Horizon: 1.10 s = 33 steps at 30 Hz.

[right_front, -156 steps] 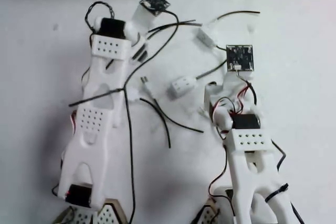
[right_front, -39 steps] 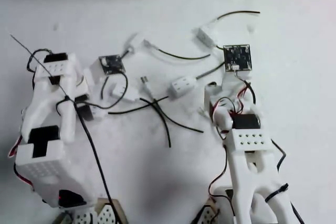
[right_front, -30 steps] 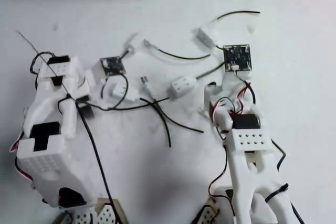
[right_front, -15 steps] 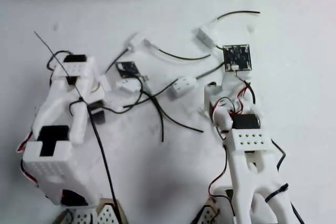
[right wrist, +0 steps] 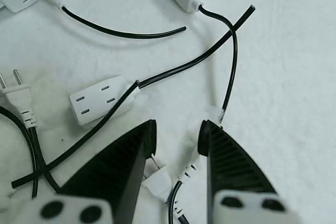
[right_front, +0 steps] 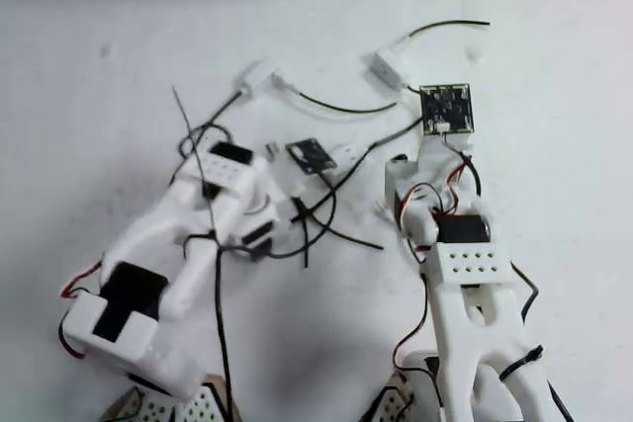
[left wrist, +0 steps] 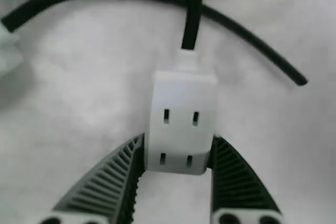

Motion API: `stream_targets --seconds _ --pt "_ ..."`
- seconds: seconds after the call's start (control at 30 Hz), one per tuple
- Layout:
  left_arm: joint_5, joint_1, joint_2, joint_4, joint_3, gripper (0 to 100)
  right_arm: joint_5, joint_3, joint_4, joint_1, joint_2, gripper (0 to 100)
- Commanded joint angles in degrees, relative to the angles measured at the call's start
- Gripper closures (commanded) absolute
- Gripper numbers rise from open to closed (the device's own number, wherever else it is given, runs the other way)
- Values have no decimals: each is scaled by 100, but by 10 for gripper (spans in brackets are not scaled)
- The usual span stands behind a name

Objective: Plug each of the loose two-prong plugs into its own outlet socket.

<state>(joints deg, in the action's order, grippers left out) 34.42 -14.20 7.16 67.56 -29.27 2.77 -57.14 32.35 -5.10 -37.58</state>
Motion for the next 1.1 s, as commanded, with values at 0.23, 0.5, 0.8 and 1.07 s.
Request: stream_targets --seconds 0.23,0.5,0.8,1.07 --pt "-765 -470 -338 105 9 800 62 158 -84 -48 -4 865" --pt "-993 -497 -347 273 360 774 70 158 -92 -48 -4 865" --pt "-1292 -585 -347 879 1204 775 79 158 -75 -145 -4 865" --pt "-1319 -840 -347 1169 1609 872 79 158 -66 -145 -4 861"
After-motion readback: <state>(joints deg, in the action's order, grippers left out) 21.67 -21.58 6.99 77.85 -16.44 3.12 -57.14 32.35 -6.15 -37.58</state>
